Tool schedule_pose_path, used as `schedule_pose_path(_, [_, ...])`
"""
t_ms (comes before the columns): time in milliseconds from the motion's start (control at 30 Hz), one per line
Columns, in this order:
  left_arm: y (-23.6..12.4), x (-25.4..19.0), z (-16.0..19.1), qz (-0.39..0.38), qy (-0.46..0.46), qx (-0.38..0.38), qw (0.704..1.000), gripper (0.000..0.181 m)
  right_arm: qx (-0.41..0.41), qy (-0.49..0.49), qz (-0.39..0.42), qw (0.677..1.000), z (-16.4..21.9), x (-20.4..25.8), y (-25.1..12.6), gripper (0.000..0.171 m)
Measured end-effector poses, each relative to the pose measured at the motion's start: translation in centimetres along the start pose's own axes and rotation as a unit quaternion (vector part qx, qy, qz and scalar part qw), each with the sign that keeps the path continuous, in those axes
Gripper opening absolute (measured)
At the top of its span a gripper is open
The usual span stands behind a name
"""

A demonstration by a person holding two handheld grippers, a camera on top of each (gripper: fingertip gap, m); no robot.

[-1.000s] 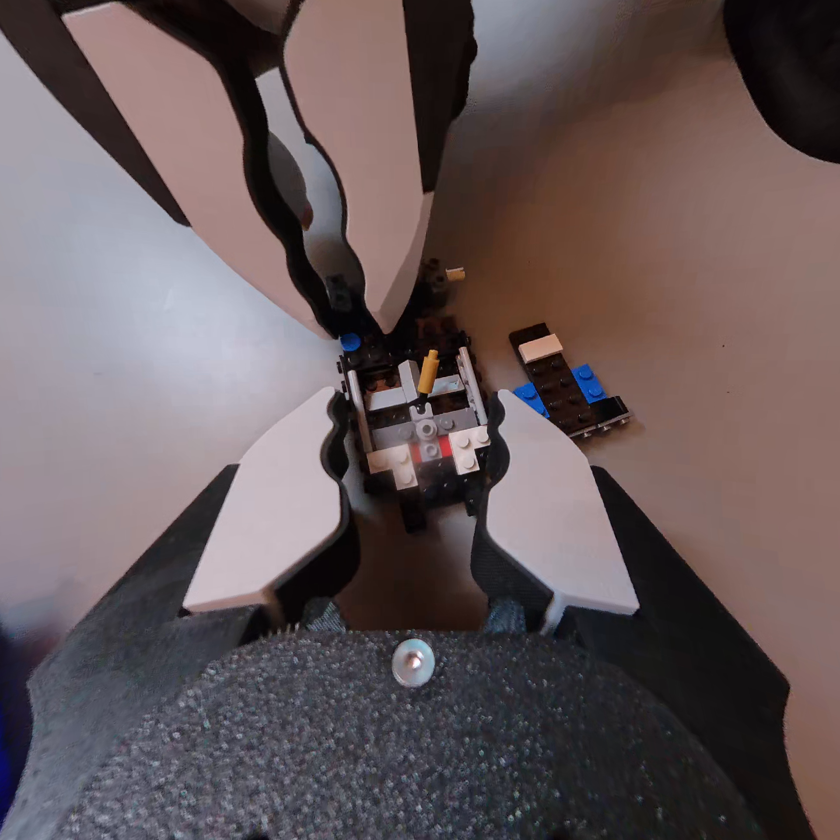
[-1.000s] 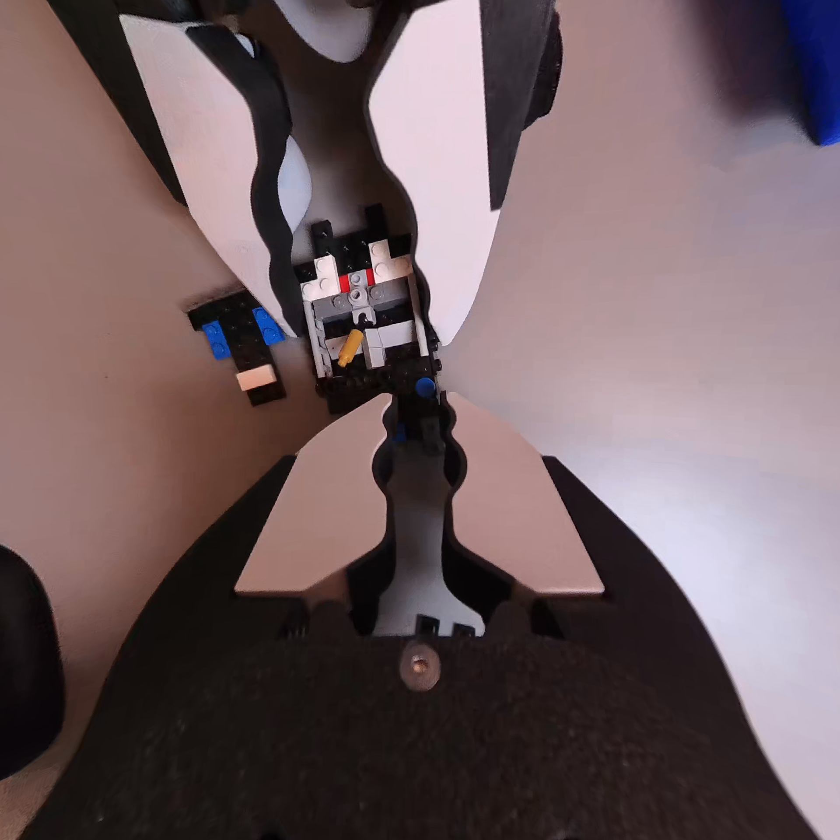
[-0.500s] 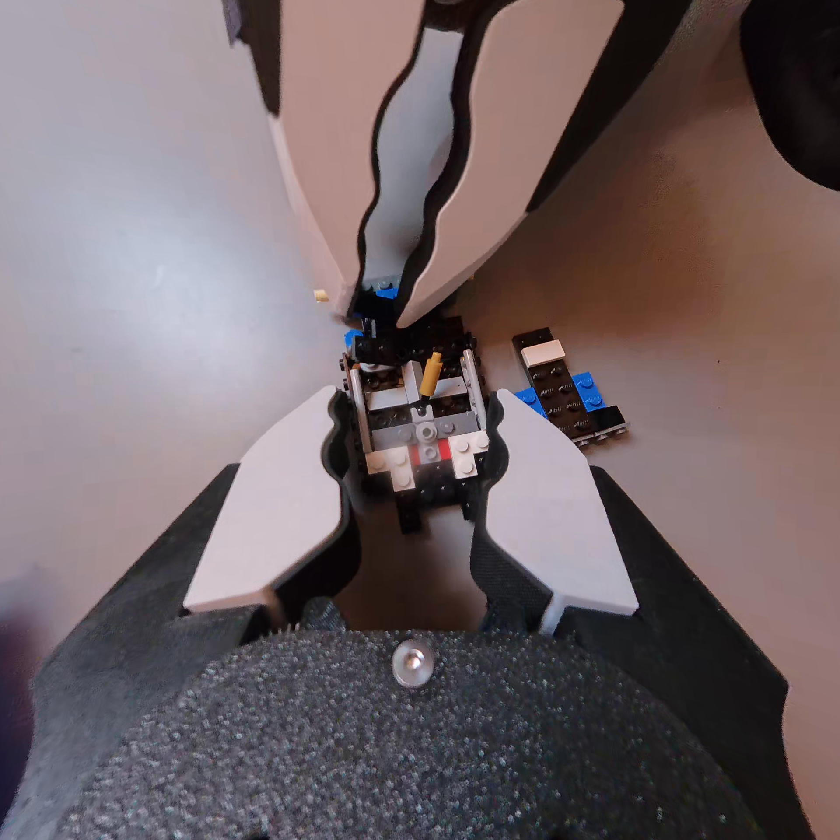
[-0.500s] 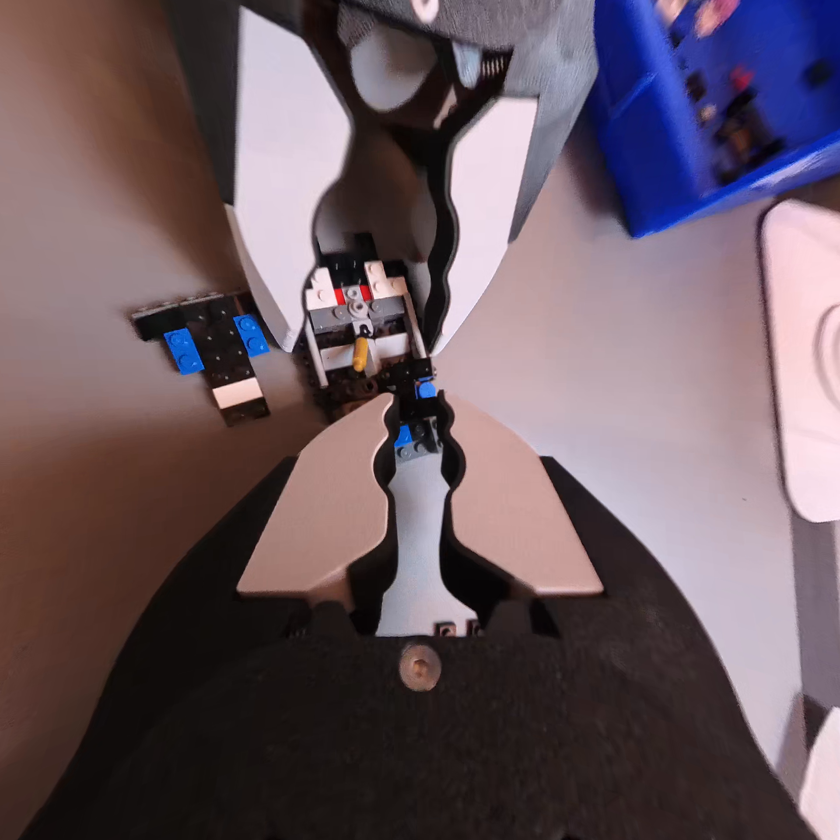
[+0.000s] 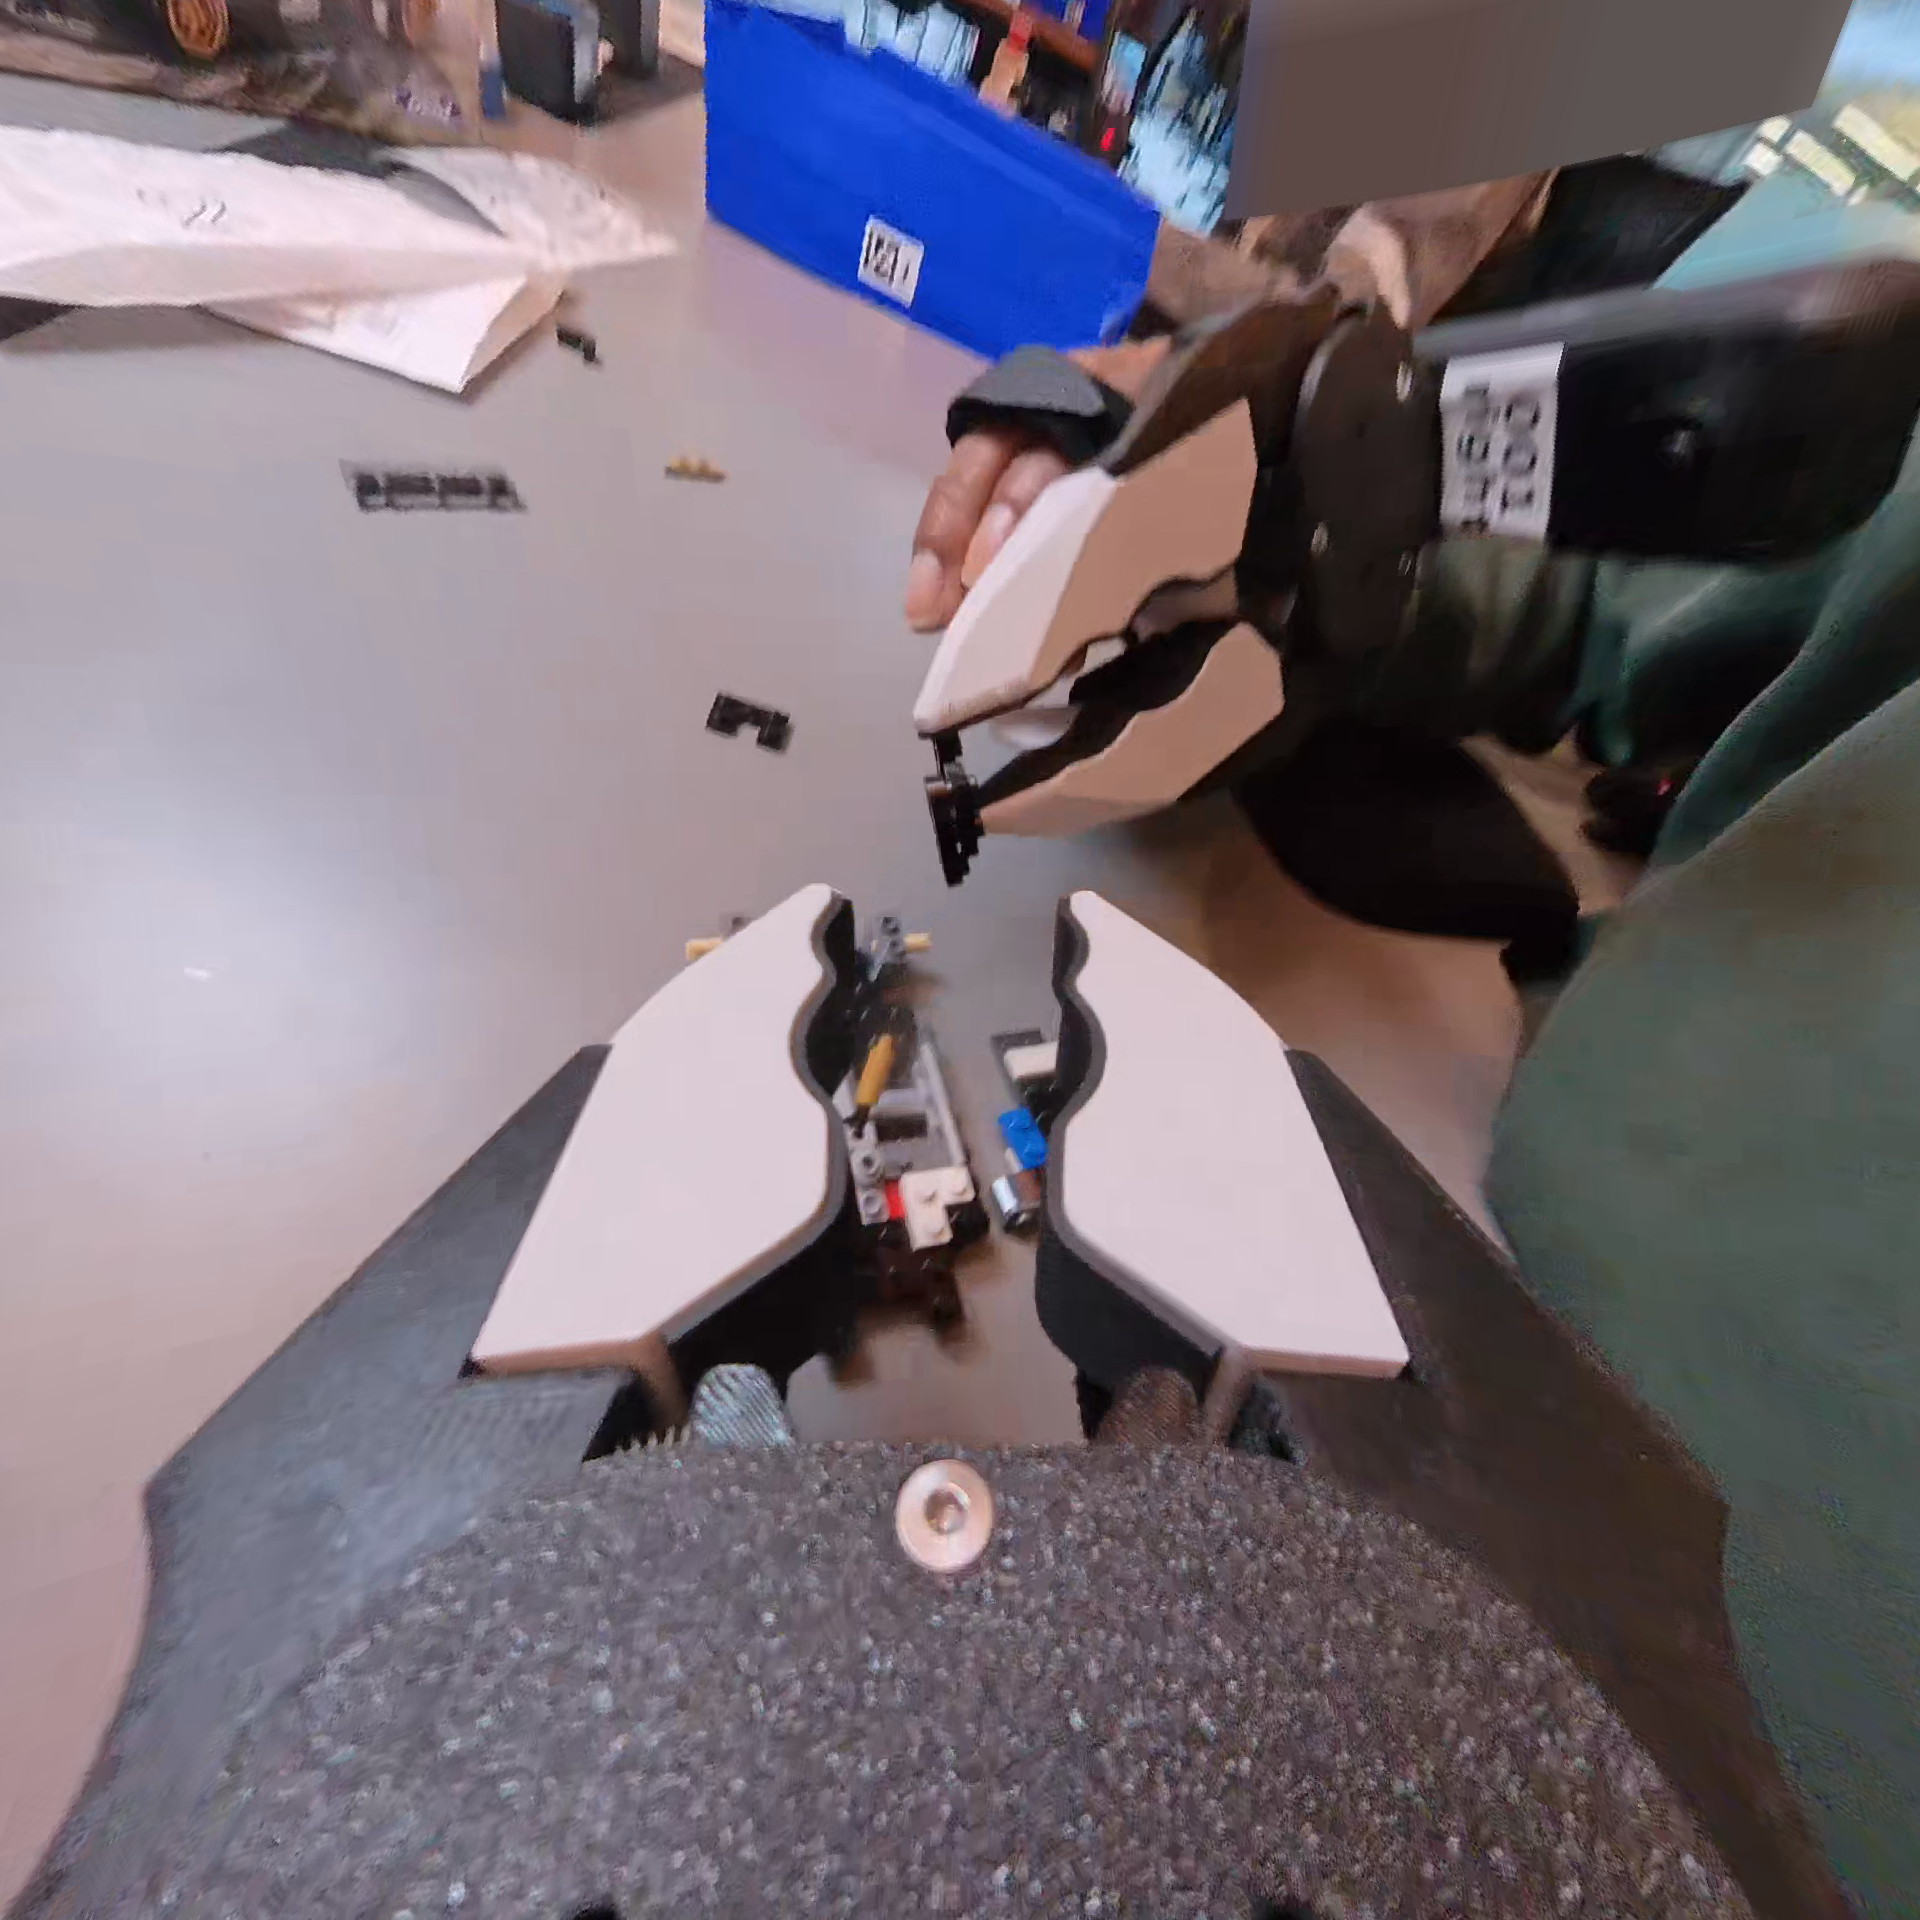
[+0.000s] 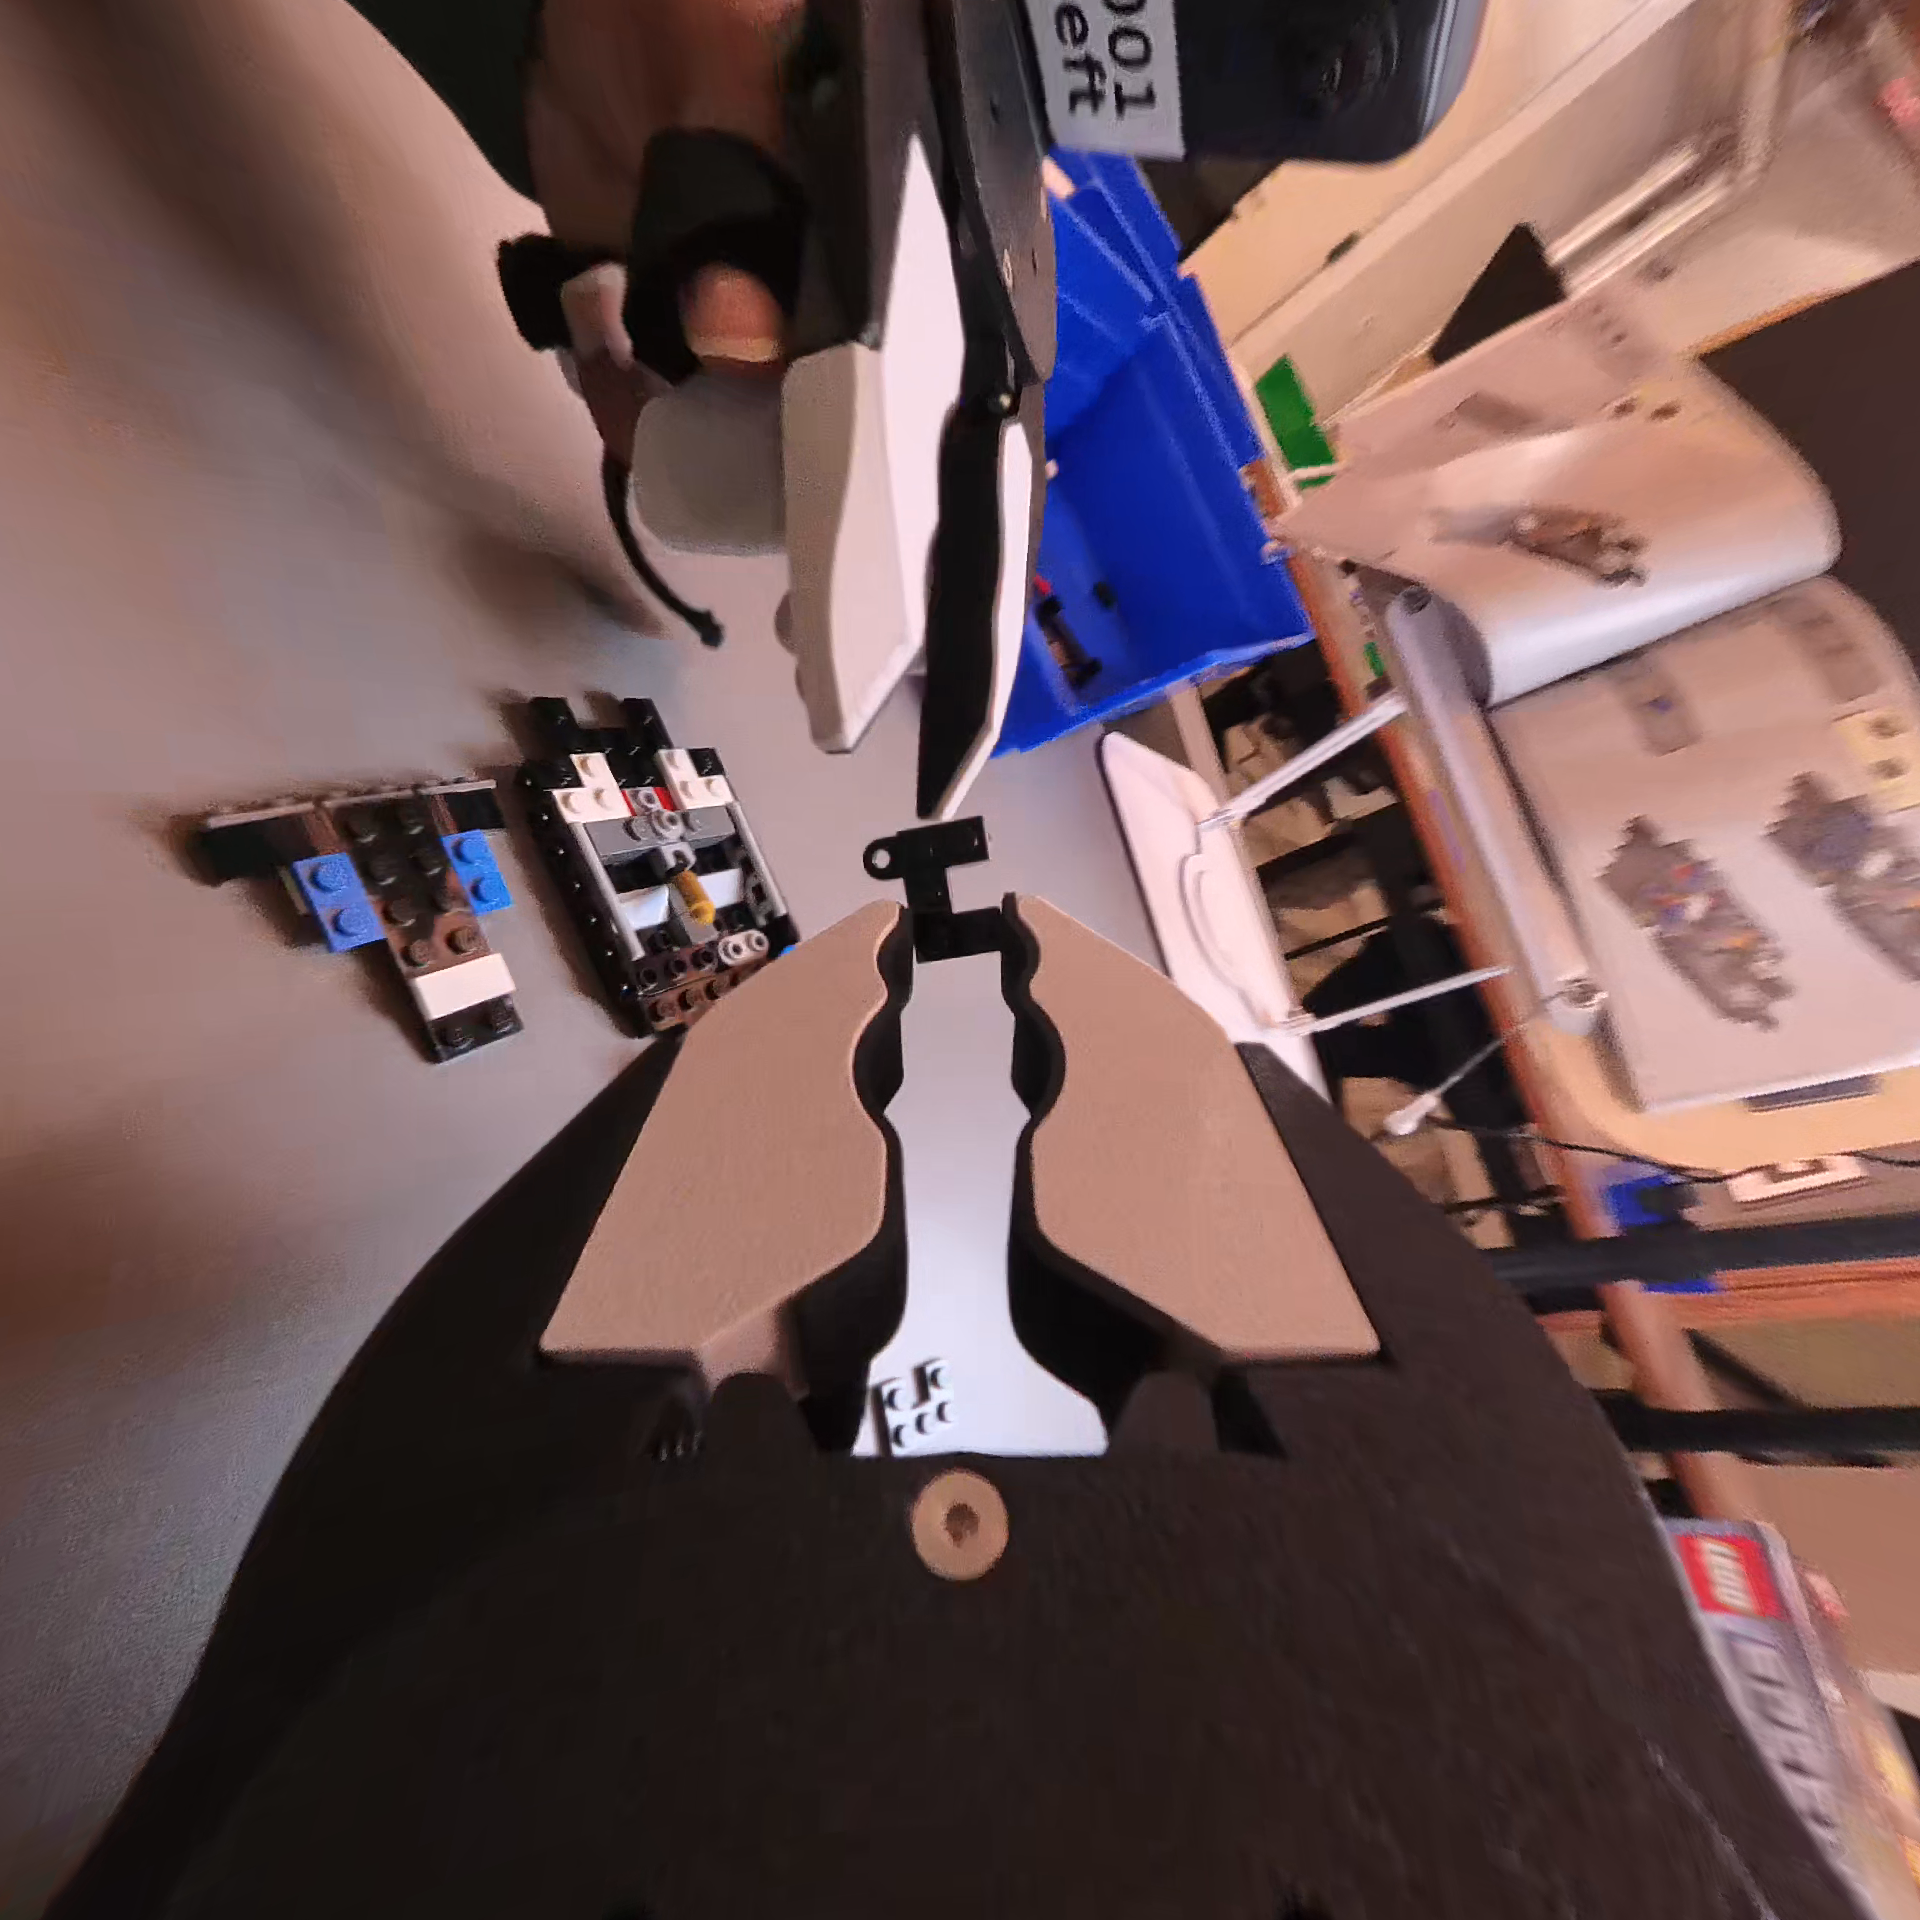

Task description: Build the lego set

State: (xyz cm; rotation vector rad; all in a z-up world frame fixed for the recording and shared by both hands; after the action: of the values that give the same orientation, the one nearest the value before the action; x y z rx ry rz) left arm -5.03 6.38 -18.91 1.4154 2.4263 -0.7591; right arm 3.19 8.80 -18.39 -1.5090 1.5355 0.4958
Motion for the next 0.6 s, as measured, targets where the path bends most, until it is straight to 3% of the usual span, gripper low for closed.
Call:
schedule_pose_path(167, [0.9,-1.4,-0.2,0.011,0.030,-0.004,0.999,0.028,-0.012,-0.012,0.037,0.999,-1.4,0.0,-0.6,0.016])
schedule_pose_path(367, [0.9,-2.4,-0.7,-0.019,0.091,-0.011,0.996,0.007,-0.042,0.122,-0.002,0.992,-1.8,-0.2,-1.0,0.016])
schedule_pose_path(600, [1.2,-2.6,0.2,-0.056,0.169,0.038,0.983,0.005,-0.110,0.334,-0.147,0.925,-2.0,0.1,-1.8,0.015])
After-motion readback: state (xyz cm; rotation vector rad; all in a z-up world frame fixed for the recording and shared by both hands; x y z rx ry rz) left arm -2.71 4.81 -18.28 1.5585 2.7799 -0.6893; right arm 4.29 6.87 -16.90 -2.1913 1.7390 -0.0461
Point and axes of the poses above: each gripper's, where its closed fingertips meet, y out along the fingers, z out of its underside, x = y × z across the jaws, the point moved 4 cm from there along -y, back along the fingers, and after that the axes turned 6 degrees about -y, right-handed, at the moved point
